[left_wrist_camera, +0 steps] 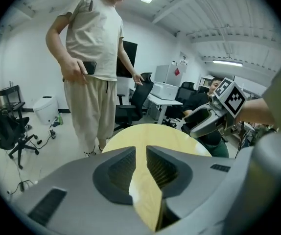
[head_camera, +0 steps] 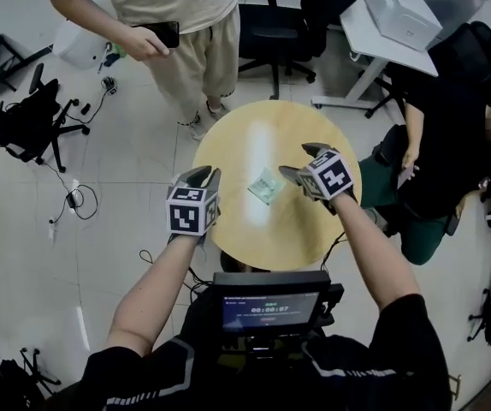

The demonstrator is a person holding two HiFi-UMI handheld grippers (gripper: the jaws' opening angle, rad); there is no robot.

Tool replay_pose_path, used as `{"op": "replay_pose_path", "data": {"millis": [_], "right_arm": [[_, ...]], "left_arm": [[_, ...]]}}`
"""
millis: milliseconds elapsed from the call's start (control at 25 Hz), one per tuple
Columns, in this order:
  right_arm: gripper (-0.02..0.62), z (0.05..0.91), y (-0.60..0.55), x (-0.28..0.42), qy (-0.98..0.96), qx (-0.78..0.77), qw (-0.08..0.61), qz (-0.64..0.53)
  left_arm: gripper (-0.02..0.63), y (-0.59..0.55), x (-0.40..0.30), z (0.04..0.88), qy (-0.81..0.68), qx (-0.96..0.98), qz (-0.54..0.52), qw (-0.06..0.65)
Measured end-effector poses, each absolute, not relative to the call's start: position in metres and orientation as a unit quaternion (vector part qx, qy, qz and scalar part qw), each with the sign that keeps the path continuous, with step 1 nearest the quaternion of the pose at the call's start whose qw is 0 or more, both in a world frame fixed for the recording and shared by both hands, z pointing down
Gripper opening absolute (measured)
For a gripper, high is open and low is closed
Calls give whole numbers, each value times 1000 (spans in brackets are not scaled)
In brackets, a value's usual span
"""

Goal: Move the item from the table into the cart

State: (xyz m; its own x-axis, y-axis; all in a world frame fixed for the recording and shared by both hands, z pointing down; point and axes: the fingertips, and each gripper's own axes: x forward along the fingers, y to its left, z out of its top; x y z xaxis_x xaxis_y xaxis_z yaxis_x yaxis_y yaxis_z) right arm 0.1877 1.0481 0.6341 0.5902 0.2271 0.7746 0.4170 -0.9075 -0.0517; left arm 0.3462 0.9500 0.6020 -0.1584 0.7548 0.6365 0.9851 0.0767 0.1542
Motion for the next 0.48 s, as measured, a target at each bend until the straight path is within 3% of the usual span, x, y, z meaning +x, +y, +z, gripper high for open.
{"op": "replay_pose_path", "data": {"millis": [80, 360, 480], "right_arm": [[413, 660, 1049, 199, -160, -877, 126, -435], [413, 748, 1059, 223, -111, -850, 168, -487], [457, 779, 1059, 228, -93, -835, 176, -512]], "left_arm": [[83, 955, 352, 623, -694, -619, -303, 208], [100, 972, 374, 706, -649, -624, -355, 253], [112, 976, 374, 737, -637, -612, -382, 273]]}}
